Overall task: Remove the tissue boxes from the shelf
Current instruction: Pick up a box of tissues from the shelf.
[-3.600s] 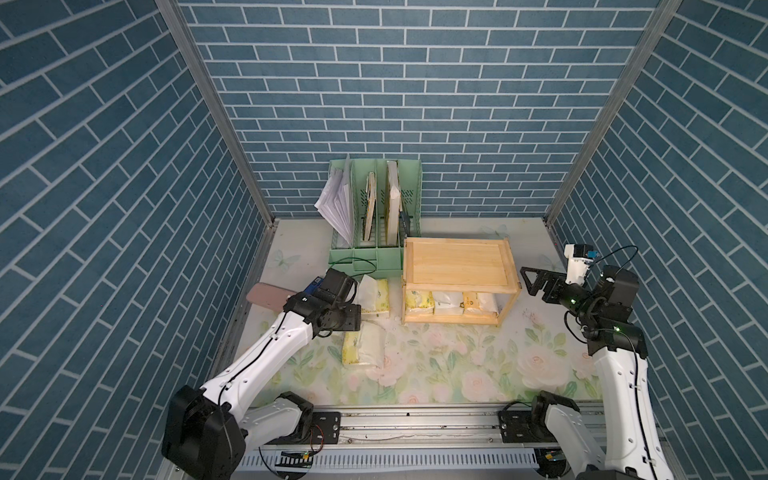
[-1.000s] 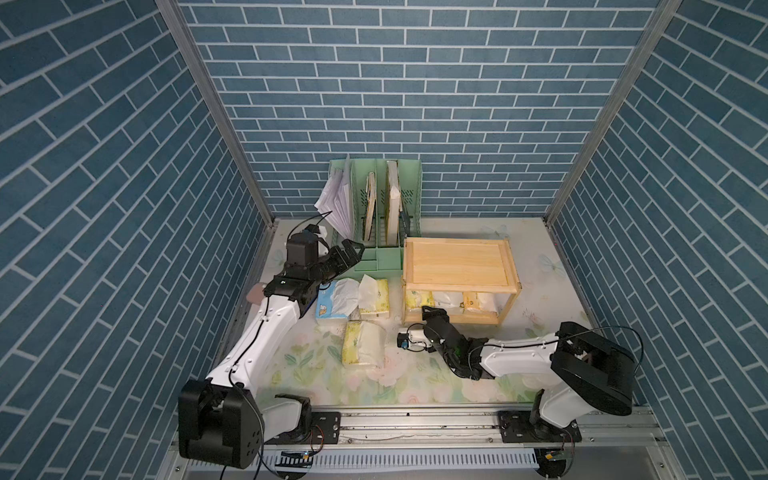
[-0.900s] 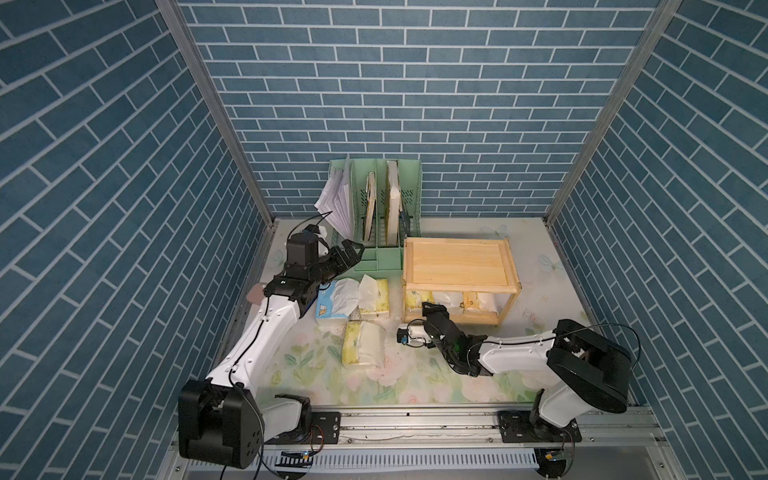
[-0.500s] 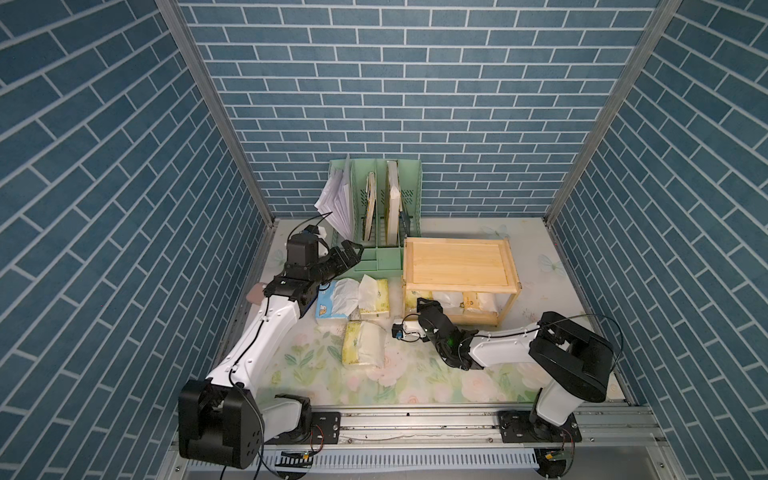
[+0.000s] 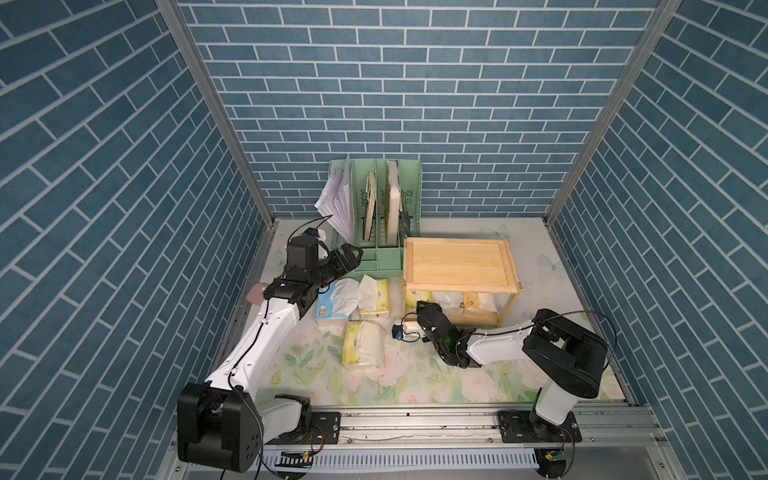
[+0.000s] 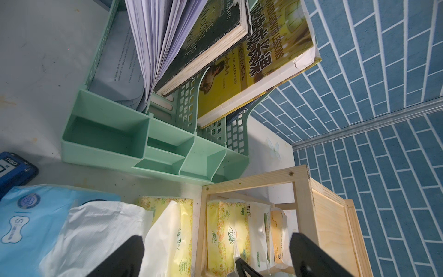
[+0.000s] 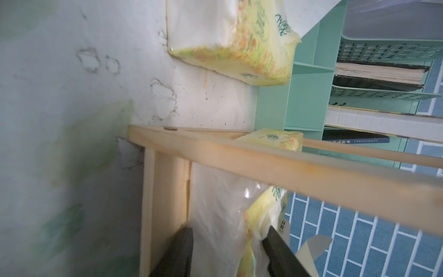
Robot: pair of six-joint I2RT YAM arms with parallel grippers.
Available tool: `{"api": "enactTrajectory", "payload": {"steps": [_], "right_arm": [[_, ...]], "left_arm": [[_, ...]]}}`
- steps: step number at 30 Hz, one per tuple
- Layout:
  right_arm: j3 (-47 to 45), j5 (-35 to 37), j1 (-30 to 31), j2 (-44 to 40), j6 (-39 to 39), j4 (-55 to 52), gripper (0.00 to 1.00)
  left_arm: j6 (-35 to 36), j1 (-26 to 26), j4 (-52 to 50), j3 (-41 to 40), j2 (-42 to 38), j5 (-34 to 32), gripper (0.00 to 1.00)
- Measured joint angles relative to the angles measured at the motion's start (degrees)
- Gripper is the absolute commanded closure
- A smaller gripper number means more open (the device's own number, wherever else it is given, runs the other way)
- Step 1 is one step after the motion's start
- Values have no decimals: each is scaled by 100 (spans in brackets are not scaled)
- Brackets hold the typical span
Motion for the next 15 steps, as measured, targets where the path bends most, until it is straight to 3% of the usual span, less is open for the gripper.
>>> {"api": "enactTrajectory", "payload": {"steps": [9, 15], "right_arm": [[83, -83, -13, 44, 52, -166, 58], [208, -76, -55, 146, 155, -168, 70]], "left_arm": [[4, 0, -4, -46, 0, -17, 0], [7, 0, -4, -59, 0, -24, 0]]}}
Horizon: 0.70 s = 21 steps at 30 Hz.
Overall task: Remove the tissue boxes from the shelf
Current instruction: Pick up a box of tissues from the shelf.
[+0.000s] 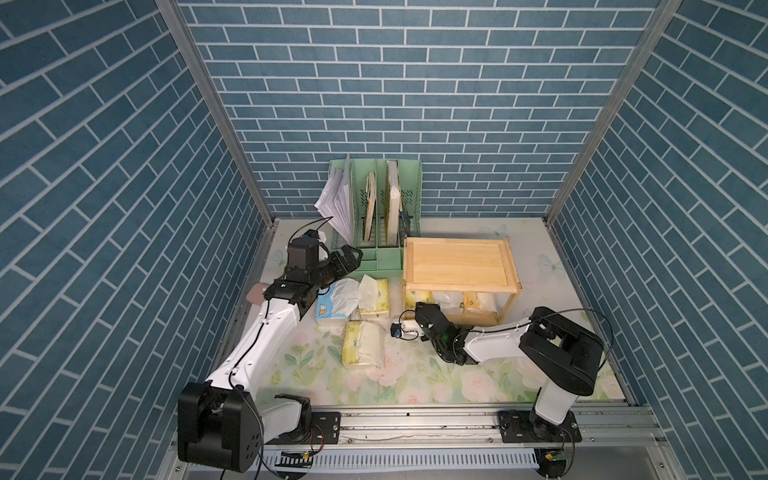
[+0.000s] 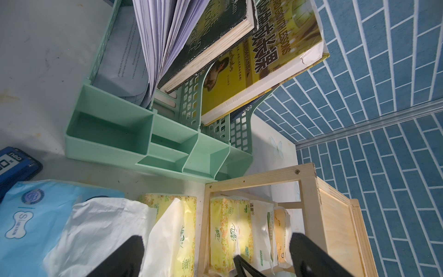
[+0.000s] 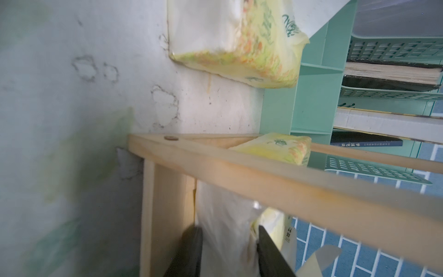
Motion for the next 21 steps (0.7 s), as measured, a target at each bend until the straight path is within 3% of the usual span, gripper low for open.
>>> {"api": "enactTrajectory", "payload": {"steps": [10, 21], "right_arm": [[42, 0, -13, -136, 186, -269, 93], [22, -31, 146, -1032, 605, -1292, 100]], "left_arm": [[42, 4, 0, 0, 0, -24, 0], [83, 4, -2, 0, 0, -52, 0]]}}
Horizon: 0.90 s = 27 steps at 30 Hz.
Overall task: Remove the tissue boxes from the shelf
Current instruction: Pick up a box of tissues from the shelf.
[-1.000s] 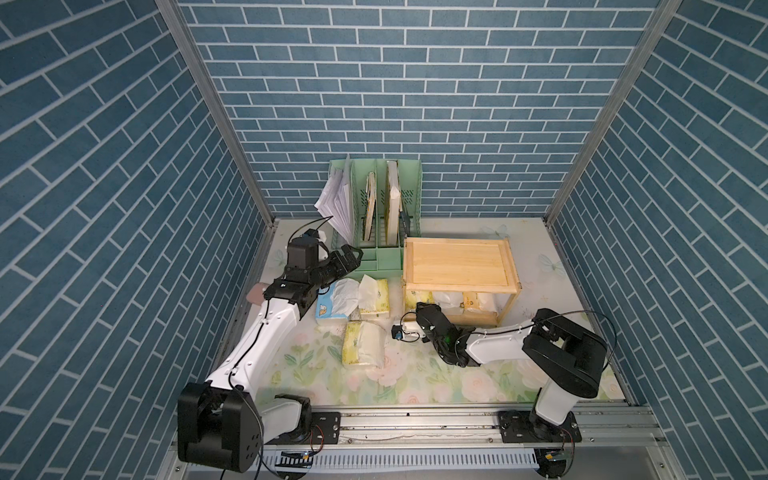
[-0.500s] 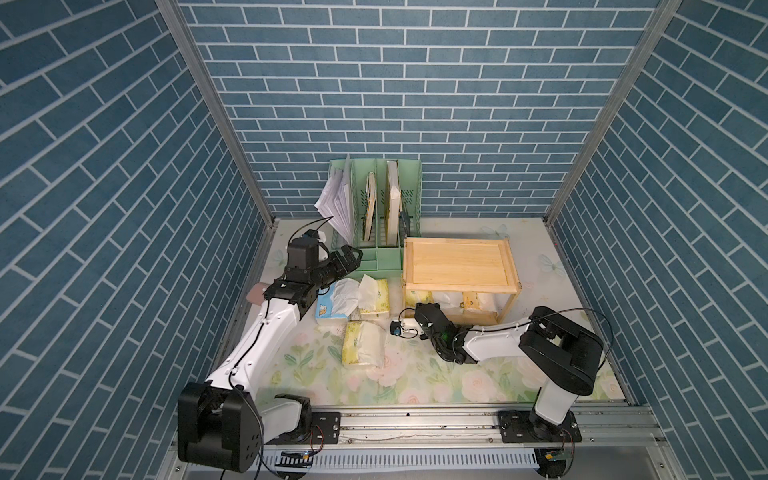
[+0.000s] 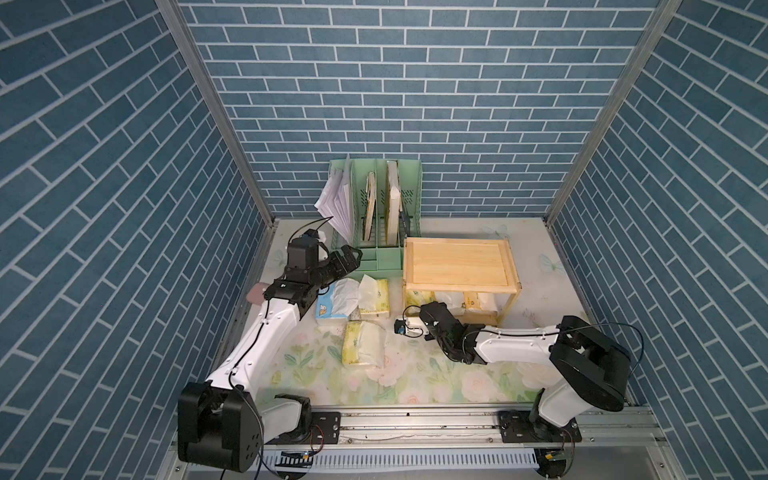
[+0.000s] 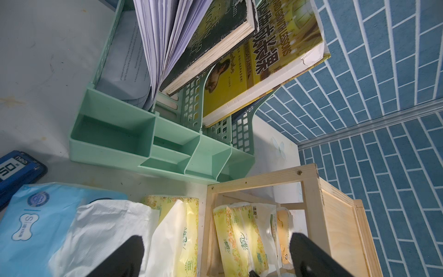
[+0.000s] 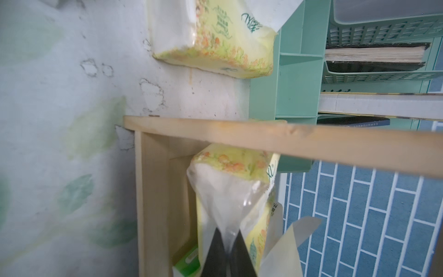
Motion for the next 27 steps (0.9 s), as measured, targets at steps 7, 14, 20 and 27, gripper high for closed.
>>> {"api": "enactTrajectory", "payload": {"steps": [7, 14, 20, 27], "right_arm": [[-7, -138, 317, -850, 675, -1121, 100], [55, -120, 911, -1517, 1298, -2326, 100], [516, -31, 1438, -1543, 1886, -3364, 100], [898, -81, 1895, -1707, 2505, -3998, 100]], "left_arm": [[17, 2, -11, 0, 0, -2, 0], [22, 4, -42, 0, 2, -4, 0], [31, 4, -44, 0, 2, -9, 0], [109, 9, -111, 0, 2, -66, 0]]}}
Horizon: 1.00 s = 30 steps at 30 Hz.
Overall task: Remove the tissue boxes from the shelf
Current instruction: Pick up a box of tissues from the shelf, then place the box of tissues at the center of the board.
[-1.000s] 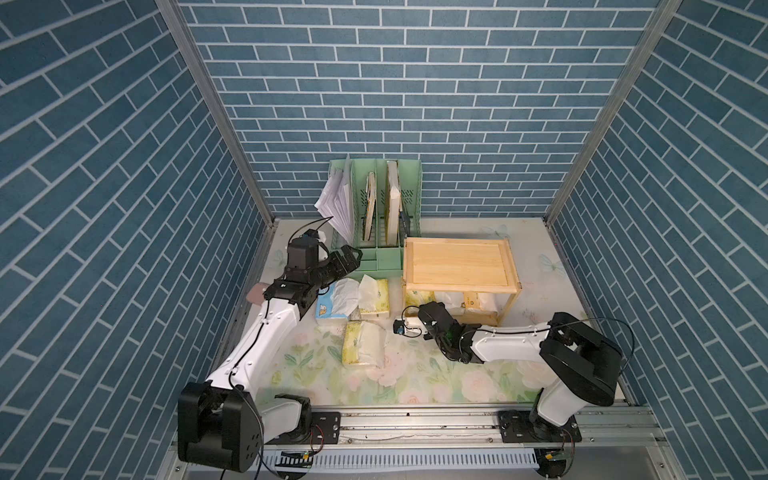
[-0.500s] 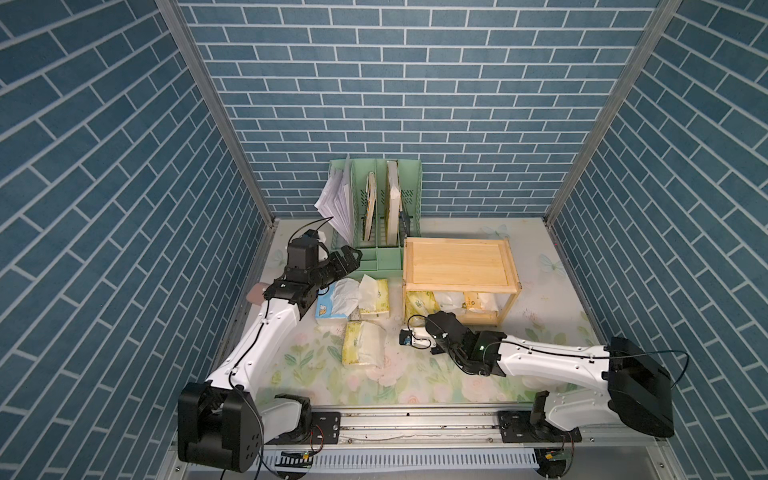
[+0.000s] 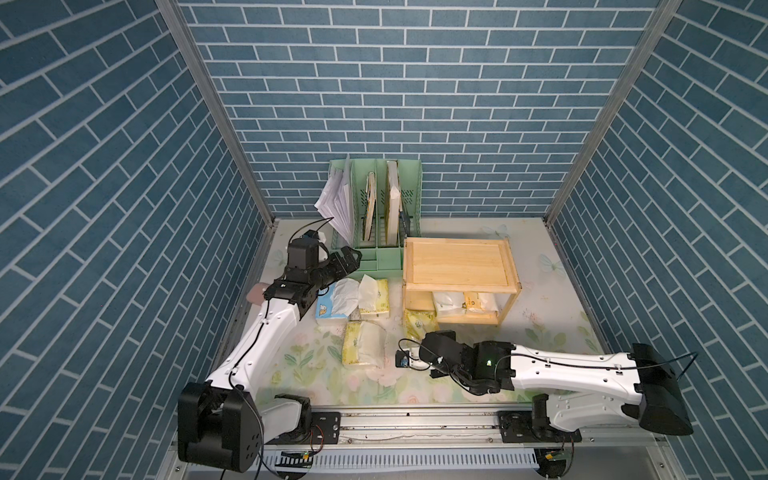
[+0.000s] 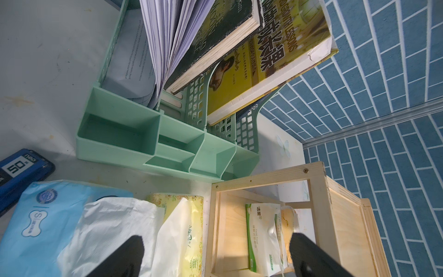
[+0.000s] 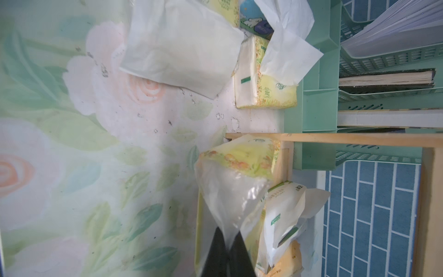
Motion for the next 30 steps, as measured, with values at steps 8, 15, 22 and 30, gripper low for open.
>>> {"api": "enactTrajectory", "payload": {"steps": [8, 15, 22, 30], "right_arm": [[153, -44, 155, 264, 190, -118, 100], [214, 46, 179, 1169, 190, 195, 100], [433, 66, 341, 1700, 236, 535, 100], [568, 59, 503, 2247, 243, 678, 93]], "left_arm": [[39, 7, -13, 0, 0, -35, 0], [50, 13, -15, 0, 0, -48, 0], [63, 22, -13, 0, 0, -46, 0], [74, 24, -15, 0, 4, -42, 0]]}}
